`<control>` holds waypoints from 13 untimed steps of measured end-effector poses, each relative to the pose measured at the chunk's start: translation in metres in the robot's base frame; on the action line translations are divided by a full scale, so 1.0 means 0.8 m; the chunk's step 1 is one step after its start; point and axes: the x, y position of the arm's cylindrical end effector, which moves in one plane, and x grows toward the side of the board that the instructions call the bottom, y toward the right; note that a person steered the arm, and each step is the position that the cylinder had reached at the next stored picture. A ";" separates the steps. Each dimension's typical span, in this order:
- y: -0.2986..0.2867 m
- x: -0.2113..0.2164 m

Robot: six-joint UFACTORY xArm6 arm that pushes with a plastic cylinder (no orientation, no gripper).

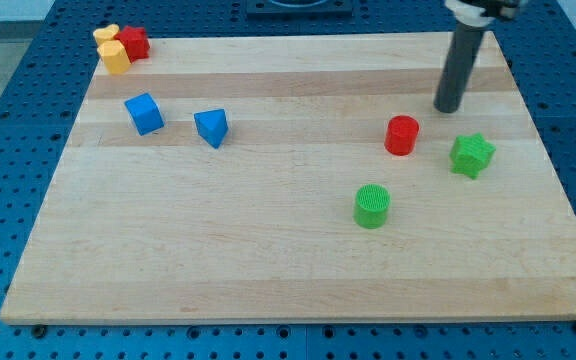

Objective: Move the red circle parallel to the blue triangle

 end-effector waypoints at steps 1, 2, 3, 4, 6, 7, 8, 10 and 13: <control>0.009 0.028; -0.040 0.058; -0.150 0.059; -0.242 0.059; -0.197 0.092; -0.227 0.126; -0.306 0.097; -0.345 -0.001; -0.259 0.061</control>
